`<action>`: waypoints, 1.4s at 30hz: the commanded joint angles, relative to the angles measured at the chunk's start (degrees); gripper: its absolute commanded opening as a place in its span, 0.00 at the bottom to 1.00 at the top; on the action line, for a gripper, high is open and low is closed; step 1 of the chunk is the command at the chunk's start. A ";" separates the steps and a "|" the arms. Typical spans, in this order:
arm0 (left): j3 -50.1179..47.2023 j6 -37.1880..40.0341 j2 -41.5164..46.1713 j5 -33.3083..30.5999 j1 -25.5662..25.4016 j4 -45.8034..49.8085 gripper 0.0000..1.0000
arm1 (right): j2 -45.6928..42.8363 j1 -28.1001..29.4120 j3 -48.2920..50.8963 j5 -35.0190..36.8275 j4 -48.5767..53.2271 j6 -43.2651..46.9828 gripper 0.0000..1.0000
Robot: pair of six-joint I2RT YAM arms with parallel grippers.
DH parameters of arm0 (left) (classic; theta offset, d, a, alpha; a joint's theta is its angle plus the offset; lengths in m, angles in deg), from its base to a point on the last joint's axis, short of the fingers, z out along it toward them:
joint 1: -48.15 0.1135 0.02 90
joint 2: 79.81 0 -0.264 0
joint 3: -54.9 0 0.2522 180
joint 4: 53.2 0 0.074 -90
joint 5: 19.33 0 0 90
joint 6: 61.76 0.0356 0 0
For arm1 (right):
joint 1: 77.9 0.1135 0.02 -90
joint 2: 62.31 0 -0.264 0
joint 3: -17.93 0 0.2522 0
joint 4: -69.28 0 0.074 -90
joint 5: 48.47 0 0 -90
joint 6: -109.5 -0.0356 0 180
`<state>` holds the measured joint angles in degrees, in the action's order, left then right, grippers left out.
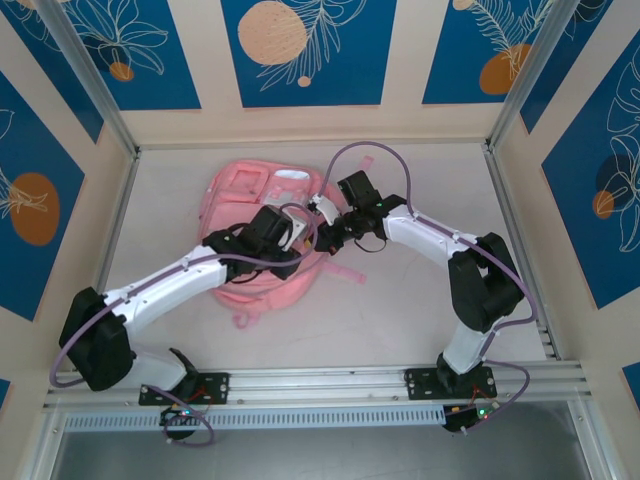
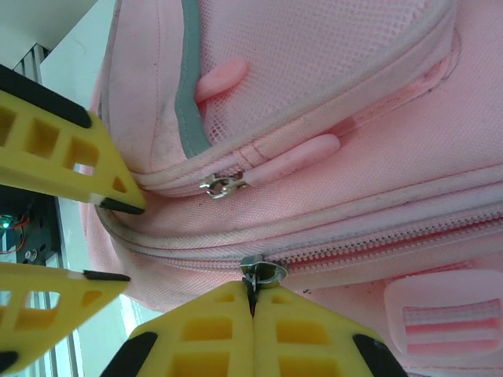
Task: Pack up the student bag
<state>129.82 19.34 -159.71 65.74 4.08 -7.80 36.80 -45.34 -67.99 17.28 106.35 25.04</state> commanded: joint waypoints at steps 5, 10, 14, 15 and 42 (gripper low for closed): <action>1.97 -0.57 -3.81 -3.73 -0.44 0.97 0.28 | -3.66 -0.03 0.49 -5.42 -0.32 -0.43 0.00; 2.39 -0.49 -3.50 -5.88 -0.42 2.08 0.05 | -3.70 -0.60 0.63 -1.15 0.27 -0.03 0.00; 0.88 -0.90 -1.80 -4.90 -0.22 3.28 0.00 | -2.87 -2.07 0.45 6.22 1.18 0.15 0.00; 0.55 -0.98 -1.55 -4.22 -0.25 3.50 0.00 | -2.56 -2.41 0.17 7.77 1.21 -0.07 0.00; 2.46 -6.41 7.68 1.46 2.16 7.74 0.50 | 0.36 -4.97 -9.99 12.46 5.81 -12.56 0.61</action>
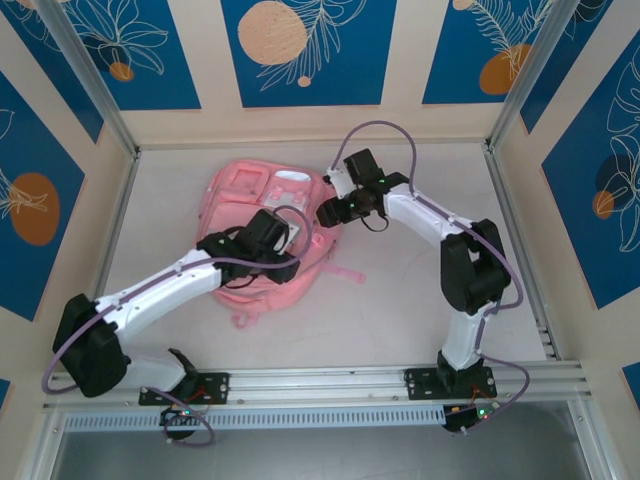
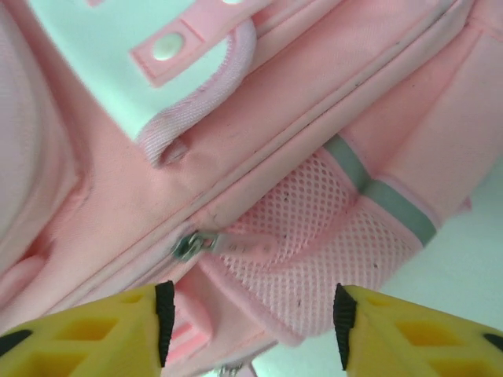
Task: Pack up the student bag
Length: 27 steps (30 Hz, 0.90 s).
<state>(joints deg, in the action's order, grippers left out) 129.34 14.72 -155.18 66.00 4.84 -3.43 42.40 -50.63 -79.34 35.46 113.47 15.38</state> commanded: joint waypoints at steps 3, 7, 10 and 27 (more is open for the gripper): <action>3.57 -3.09 5.14 -0.08 4.02 4.62 0.54 | -5.76 0.77 1.86 -10.21 -2.27 -4.04 0.64; 4.13 -5.69 4.74 -2.00 9.22 5.28 0.55 | -3.71 2.52 0.89 -14.83 -3.97 -4.78 0.69; 4.05 -8.49 3.41 -0.66 13.82 4.32 0.54 | -0.80 4.10 -0.73 -15.67 -4.27 -5.52 0.72; 12.77 -10.92 -14.16 4.37 19.11 -4.24 0.30 | 6.59 7.71 -3.14 -23.34 -3.46 0.50 0.75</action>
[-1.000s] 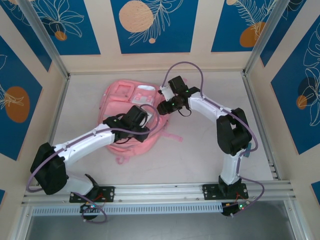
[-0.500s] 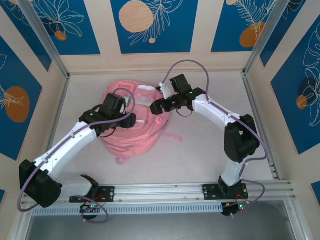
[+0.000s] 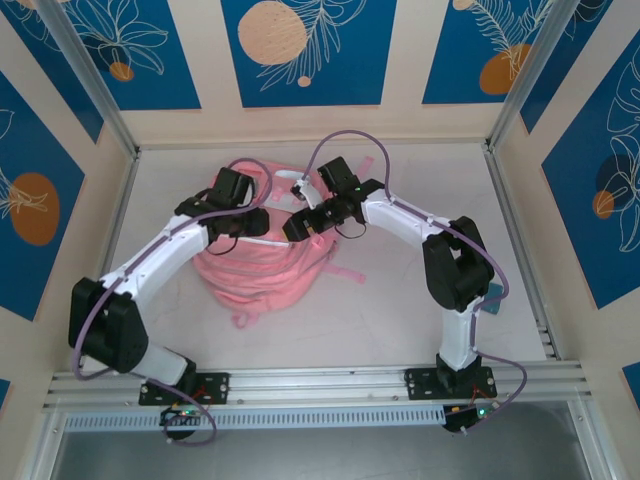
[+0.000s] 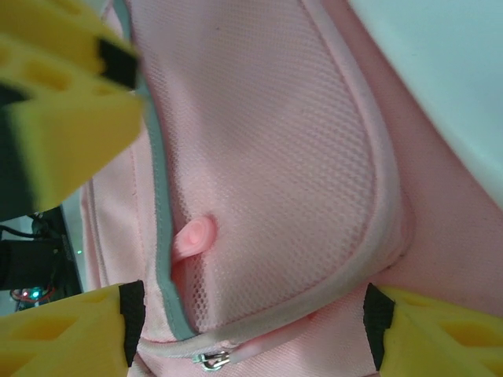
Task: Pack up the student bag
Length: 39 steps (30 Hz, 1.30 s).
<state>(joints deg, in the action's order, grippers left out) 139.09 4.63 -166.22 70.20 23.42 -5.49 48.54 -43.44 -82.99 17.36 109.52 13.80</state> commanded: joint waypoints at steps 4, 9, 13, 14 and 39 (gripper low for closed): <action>7.52 -2.33 -9.39 -4.04 0.52 -1.12 0.23 | -1.56 0.98 3.61 -9.78 1.10 2.82 0.75; 12.49 -2.84 -14.99 -7.73 0.56 1.67 0.20 | -3.90 1.33 6.50 -13.18 2.62 4.77 0.74; 15.48 -2.71 -17.43 -8.32 0.61 3.44 0.20 | -5.64 1.74 7.42 -15.16 5.20 7.74 0.67; 15.89 -2.69 -17.71 -8.23 0.65 3.72 0.20 | -6.13 1.98 7.88 -15.08 5.28 8.37 0.64; 19.87 -1.36 -17.38 -4.18 3.02 6.37 0.21 | -9.70 10.54 17.59 18.21 -8.81 12.99 0.38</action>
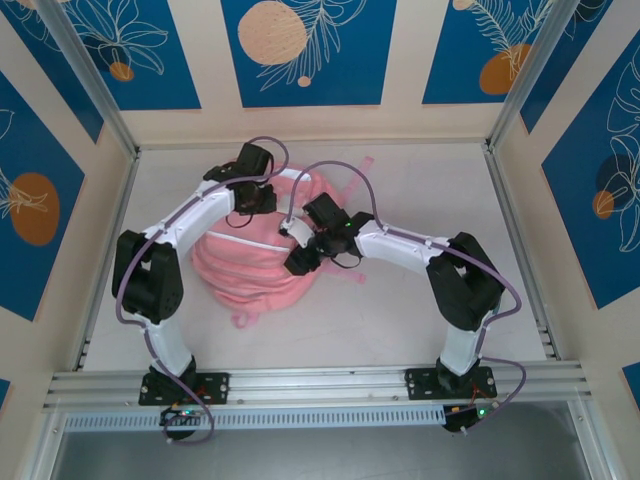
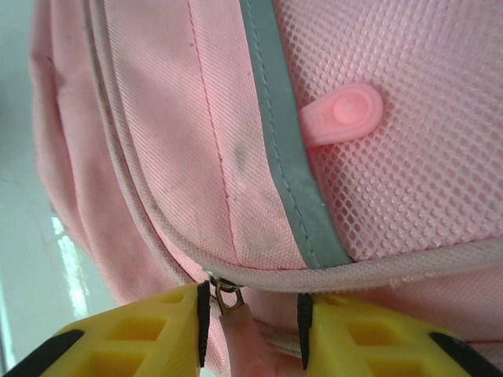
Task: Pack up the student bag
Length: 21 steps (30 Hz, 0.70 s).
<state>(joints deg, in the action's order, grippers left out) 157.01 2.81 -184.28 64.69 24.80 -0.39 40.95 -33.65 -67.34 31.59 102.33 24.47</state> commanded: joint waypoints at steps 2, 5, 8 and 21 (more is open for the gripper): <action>2.19 0.40 1.36 2.09 2.64 1.67 0.21 | -2.58 1.63 2.90 6.38 -2.76 2.88 0.37; 2.17 0.59 2.95 2.86 4.25 2.23 0.22 | -3.54 2.89 4.65 10.20 -4.70 3.48 0.35; 1.92 0.91 4.73 3.40 6.18 2.83 0.24 | -5.16 3.36 6.21 10.77 -5.65 3.46 0.35; -3.28 0.65 10.87 5.83 13.41 2.64 0.35 | -4.10 5.57 5.35 16.31 -3.92 5.13 0.25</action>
<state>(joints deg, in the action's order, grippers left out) 155.31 3.21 -175.10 68.80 36.51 1.36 36.30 -28.92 -61.39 44.31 96.80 28.47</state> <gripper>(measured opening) 0.347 0.266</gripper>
